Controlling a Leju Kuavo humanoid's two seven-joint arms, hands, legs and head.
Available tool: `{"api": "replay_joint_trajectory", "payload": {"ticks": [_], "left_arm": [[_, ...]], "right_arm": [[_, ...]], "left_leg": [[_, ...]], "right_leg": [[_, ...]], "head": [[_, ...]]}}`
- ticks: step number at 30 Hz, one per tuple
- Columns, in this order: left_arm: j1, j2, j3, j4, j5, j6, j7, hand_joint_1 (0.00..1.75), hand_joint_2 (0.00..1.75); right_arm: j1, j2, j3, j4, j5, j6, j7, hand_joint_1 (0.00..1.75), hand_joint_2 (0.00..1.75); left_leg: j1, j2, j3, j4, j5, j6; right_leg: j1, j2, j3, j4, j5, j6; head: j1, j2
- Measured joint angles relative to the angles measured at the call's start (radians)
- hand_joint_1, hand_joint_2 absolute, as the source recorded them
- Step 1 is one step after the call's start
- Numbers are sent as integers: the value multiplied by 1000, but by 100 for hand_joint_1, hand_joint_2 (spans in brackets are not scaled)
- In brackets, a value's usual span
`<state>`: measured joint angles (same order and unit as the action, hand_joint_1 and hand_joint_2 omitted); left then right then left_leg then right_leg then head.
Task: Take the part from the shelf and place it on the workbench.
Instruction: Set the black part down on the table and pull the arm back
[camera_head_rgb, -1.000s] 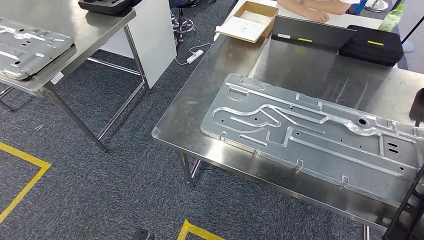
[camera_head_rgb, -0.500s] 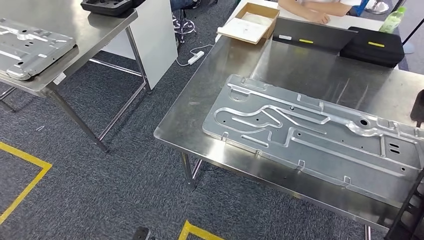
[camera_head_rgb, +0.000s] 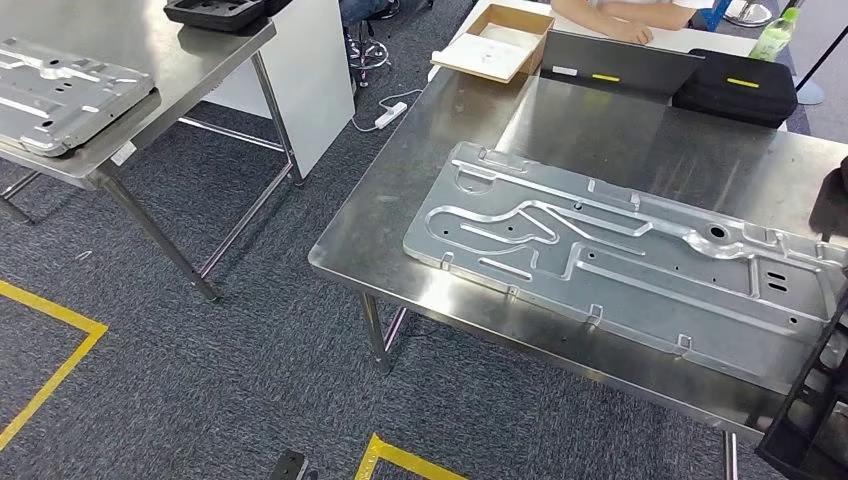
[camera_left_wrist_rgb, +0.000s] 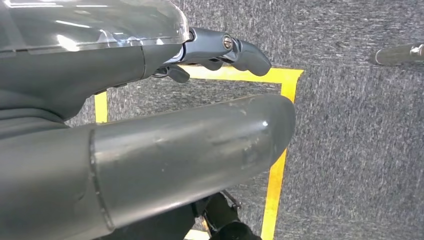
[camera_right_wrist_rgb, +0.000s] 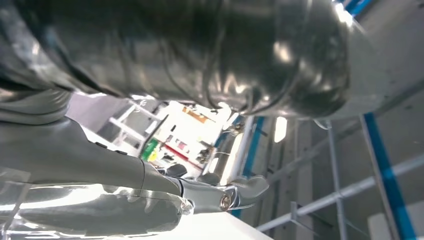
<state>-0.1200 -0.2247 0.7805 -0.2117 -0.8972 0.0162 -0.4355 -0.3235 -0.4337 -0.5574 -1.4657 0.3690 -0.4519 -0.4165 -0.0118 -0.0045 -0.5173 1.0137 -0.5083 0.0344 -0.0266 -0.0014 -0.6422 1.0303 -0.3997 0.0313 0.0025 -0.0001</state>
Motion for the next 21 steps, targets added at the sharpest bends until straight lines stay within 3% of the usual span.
{"api": "replay_joint_trajectory", "payload": {"ticks": [2, 3, 4, 6, 7, 8, 9, 10, 13, 14, 16, 18, 20, 21], "left_arm": [[1, -2, 2, 0, 0, 0, 0, 0, 0], [1, -2, 3, 0, 0, 0, 0, 0, 0], [0, -3, 5, 0, 0, 0, 0, 0, 0], [0, -4, 6, 0, 0, 0, 0, 0, 0], [0, -4, 6, 0, 1, 0, 0, 0, 0], [1, -4, 7, 0, 1, -1, 0, 0, 0], [2, -4, 7, 0, 1, -1, 0, 0, 0], [2, -4, 7, 0, 1, -1, 0, 0, 0], [2, -7, 8, 0, 2, 0, 2, 0, 0], [2, -8, 8, 0, 4, 0, 3, 0, 0], [2, -8, 9, 0, 6, 0, 4, 0, 0], [3, -8, 10, 0, 9, 1, 5, 0, 0], [4, -8, 12, 0, 10, 1, 6, 0, 0], [4, -8, 13, 0, 10, 2, 6, 0, 0]], "right_arm": [[23, 20, -2, -24, -10, 0, -16, 0, 0], [34, 29, -3, -34, -12, -1, -21, 0, 0], [42, 37, -5, -42, -13, -2, -24, 0, 0], [55, 51, -9, -55, -14, -2, -27, 0, 0], [62, 57, -10, -60, -14, -2, -28, 0, 0], [68, 62, -11, -63, -14, -2, -28, 0, 0], [72, 67, -11, -65, -15, -2, -28, 0, 0], [75, 71, -11, -69, -17, -1, -29, 0, 0], [90, 89, -12, -102, -29, -2, -45, 0, 0], [100, 99, -12, -118, -32, -3, -53, 0, 0], [121, 124, -12, -150, -38, -7, -65, 0, 0], [140, 153, -11, -180, -47, -11, -71, 0, 87], [161, 182, -8, -207, -53, -15, -73, 0, 175], [172, 196, -4, -220, -53, -17, -74, 0, 175]], "left_leg": [[1, 2, -1, -12, 17, 11], [3, 5, -3, -20, 28, 18], [4, 7, -7, -27, 40, 25], [3, 10, -23, -29, 56, 32], [2, 11, -35, -26, 61, 34], [1, 12, -45, -23, 66, 33], [1, 12, -56, -19, 70, 32], [1, 13, -65, -14, 74, 31], [-1, 13, -85, 5, 81, 22], [-1, 12, -88, 9, 84, 17], [-2, 11, -92, 10, 93, 3], [-1, 8, -103, 25, 77, -10], [3, 6, -132, 100, 3, -23], [7, 5, -151, 163, -45, -30]], "right_leg": [[-2, 0, 0, -3, 4, 13], [-4, 0, -6, 9, -12, 17], [-4, 1, -18, 40, -43, 21], [-4, 1, -56, 152, -133, 24], [-4, 2, -71, 210, -166, 26], [-4, 1, -75, 245, -181, 27], [-4, 1, -62, 248, -177, 28], [-4, 1, -30, 213, -158, 27], [2, 0, 95, 30, -108, 15], [6, 0, 112, 1, -105, 9], [10, 1, 107, -5, -98, -4], [5, -2, 97, -13, -85, -20], [1, -6, 80, -17, -67, -34], [1, -6, 67, -15, -59, -39]], "head": [[0, 0], [1, 0], [1, 0], [2, 0], [2, 0], [2, 0], [2, 0], [2, 0], [1, 0], [1, 0], [1, 0], [1, 0], [-1, 0], [-2, 0]]}}
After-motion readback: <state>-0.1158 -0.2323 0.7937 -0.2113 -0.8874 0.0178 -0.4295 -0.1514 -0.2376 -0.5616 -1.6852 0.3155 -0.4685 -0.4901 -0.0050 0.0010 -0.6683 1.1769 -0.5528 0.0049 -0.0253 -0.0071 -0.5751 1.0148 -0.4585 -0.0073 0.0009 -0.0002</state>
